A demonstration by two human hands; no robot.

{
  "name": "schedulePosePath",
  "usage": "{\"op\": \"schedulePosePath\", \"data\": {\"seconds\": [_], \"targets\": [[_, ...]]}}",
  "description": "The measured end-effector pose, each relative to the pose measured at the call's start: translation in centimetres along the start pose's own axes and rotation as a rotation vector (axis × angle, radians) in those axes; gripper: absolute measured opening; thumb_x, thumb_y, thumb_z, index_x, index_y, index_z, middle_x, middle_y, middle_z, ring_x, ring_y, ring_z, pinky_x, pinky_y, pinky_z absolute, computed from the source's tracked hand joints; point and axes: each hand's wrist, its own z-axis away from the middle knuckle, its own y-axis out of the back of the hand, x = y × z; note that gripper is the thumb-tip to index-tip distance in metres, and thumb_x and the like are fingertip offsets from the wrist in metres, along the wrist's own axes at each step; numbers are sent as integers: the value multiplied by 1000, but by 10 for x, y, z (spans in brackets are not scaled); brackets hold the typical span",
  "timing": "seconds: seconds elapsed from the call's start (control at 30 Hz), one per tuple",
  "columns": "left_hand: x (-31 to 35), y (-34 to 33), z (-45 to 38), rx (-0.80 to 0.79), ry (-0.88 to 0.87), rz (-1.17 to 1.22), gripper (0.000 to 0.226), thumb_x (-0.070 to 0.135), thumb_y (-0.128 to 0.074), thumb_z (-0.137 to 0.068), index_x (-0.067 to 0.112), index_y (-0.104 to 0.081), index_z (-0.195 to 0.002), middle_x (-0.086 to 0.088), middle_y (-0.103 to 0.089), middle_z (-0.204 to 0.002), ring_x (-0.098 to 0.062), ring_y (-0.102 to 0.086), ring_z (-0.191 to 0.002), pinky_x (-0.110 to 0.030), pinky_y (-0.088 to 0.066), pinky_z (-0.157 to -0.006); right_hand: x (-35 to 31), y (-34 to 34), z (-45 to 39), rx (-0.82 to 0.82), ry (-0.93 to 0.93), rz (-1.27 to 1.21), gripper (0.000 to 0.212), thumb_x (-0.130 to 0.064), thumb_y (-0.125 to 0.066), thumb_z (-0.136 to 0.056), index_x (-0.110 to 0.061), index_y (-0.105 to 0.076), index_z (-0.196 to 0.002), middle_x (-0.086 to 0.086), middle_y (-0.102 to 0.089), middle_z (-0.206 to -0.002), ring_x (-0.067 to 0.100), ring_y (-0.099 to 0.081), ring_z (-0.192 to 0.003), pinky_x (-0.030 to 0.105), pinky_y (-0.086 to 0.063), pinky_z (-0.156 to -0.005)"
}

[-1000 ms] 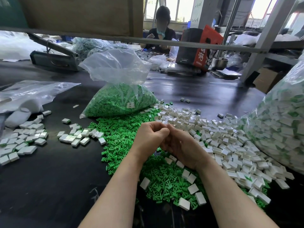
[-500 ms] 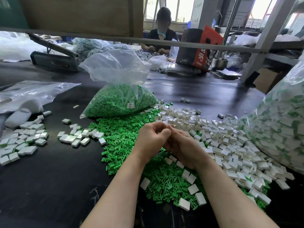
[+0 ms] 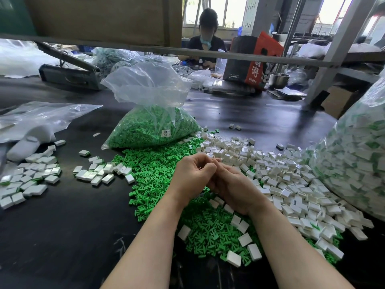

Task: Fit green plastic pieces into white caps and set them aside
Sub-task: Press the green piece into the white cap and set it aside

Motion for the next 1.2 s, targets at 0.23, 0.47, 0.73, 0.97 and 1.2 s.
{"op": "schedulePosePath", "data": {"seconds": [0.23, 0.47, 0.73, 0.97, 1.2], "targets": [[-2, -1, -1, -6, -2, 7, 29, 22, -55, -72, -3, -67, -80, -15, -74, -96, -33, -70, -89, -53, -58, -76, -1, -1, 0, 11, -8, 2, 42, -31, -42, -93, -2, -57, -120, -3, -73, -88, 5, -67, -84, 18, -53, -74], [-3, 2, -2, -49, -22, 33, 18, 15, -57, -83, 0, -68, -85, -18, -73, -89, -30, -71, -74, -39, -60, -67, 0, -3, -4, 119, -14, 7, 54, -39, -42, -95, 3, -56, -126, 19, -52, -114, 29, -44, -105, 45, -38, -98], [-4, 8, -3, -167, -61, 19, 15, 4, -58, -96, 4, -71, -104, -3, -72, -81, -13, -68, -73, -29, -56, -80, -3, -5, -5, 147, -5, -31, 48, -54, -45, -94, -16, -72, -86, 1, -48, -67, 9, -42, -57, 18, -36, -49], [-6, 6, -2, -105, -77, 18, 26, 0, -57, -94, 18, -75, -99, 2, -75, -80, -12, -71, -77, -23, -55, -76, -3, -5, -2, 115, -2, -95, 40, -36, -44, -97, -22, -76, -79, 0, -53, -69, 9, -46, -59, 16, -42, -53], [-5, 7, -3, -117, -65, 61, 21, 5, -58, -95, 19, -74, -90, 1, -74, -78, -12, -70, -75, -23, -56, -75, -1, -3, -3, 118, -10, -71, 51, -55, -43, -93, -12, -69, -88, 1, -49, -66, 9, -44, -58, 18, -40, -51]]}}
